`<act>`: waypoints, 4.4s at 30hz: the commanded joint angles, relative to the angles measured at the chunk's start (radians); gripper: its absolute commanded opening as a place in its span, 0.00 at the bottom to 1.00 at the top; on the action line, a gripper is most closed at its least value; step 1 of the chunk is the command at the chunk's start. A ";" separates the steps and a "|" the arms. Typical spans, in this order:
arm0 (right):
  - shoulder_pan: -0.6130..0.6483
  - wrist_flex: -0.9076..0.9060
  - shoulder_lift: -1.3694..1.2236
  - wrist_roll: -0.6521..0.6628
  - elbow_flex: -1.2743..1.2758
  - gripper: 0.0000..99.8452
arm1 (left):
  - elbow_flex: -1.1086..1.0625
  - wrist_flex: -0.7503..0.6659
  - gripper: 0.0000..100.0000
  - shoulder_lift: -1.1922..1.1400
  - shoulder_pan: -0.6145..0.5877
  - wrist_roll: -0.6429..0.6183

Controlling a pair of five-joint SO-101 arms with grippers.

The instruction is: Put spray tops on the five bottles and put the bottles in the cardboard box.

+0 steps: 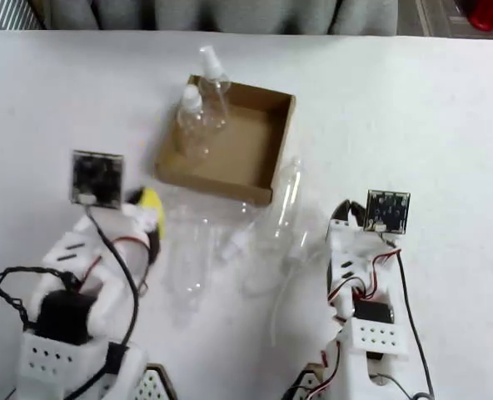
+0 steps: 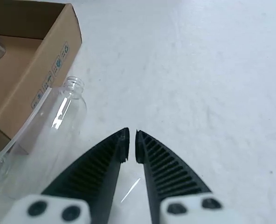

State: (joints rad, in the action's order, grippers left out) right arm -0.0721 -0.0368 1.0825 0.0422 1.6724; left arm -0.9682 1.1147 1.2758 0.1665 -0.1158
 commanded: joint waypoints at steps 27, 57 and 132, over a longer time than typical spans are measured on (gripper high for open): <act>-0.010 0.021 0.008 0.000 0.009 0.02 | 0.078 -0.064 0.02 -0.914 0.315 -0.114; -0.012 0.022 0.010 0.000 0.009 0.02 | 0.084 -0.038 0.02 -0.989 -0.383 0.069; -0.012 0.019 0.008 0.002 0.009 0.02 | 0.176 -0.364 0.33 -0.997 -0.733 -0.703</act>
State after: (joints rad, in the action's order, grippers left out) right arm -0.0721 -0.0368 1.0825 0.0422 1.6724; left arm -0.7963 0.7465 0.2831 -0.5792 -0.8032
